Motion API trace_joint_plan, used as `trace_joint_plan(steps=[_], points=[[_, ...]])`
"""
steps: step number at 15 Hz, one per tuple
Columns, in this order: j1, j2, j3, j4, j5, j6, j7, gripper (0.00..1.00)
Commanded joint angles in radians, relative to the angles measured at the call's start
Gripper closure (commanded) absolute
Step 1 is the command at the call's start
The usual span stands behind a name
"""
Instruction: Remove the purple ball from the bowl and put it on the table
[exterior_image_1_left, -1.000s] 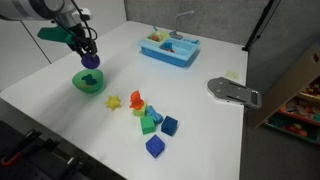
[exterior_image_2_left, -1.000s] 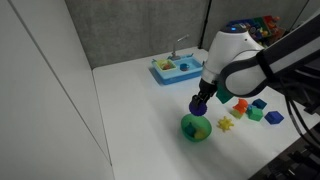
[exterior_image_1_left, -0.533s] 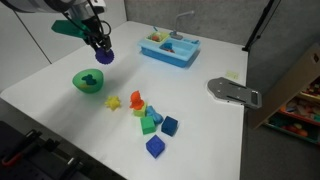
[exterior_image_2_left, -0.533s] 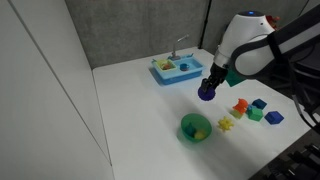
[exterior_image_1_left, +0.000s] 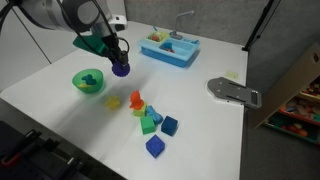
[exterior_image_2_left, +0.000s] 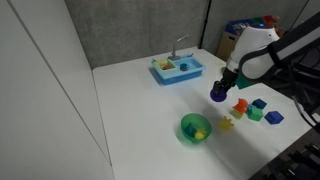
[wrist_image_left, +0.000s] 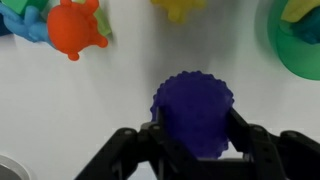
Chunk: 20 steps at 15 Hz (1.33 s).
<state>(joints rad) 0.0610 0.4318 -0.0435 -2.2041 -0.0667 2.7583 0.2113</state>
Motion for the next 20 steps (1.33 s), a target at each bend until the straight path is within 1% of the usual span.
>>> trace_joint_plan(steps=[1, 4, 7, 8, 9, 10, 11, 13, 14, 16, 20], points=[[-0.027, 0.045, -0.003, -0.013, 0.027, 0.024, -0.035, 0.66], [-0.047, 0.090, 0.001, -0.019, 0.040, 0.018, -0.045, 0.66], [-0.052, 0.123, 0.001, -0.018, 0.053, 0.013, -0.054, 0.66], [-0.055, 0.130, 0.006, -0.018, 0.062, 0.010, -0.056, 0.59], [-0.053, 0.137, 0.006, -0.017, 0.066, 0.009, -0.055, 0.16], [-0.050, 0.135, 0.007, -0.018, 0.070, 0.007, -0.054, 0.17], [-0.050, 0.131, 0.009, -0.019, 0.073, 0.007, -0.055, 0.16], [-0.048, 0.121, 0.015, -0.023, 0.079, 0.004, -0.054, 0.02], [-0.047, 0.117, 0.020, -0.026, 0.084, 0.003, -0.055, 0.00], [-0.044, 0.108, 0.031, -0.029, 0.090, -0.004, -0.055, 0.00], [-0.051, 0.070, 0.075, -0.045, 0.125, -0.042, -0.070, 0.00]])
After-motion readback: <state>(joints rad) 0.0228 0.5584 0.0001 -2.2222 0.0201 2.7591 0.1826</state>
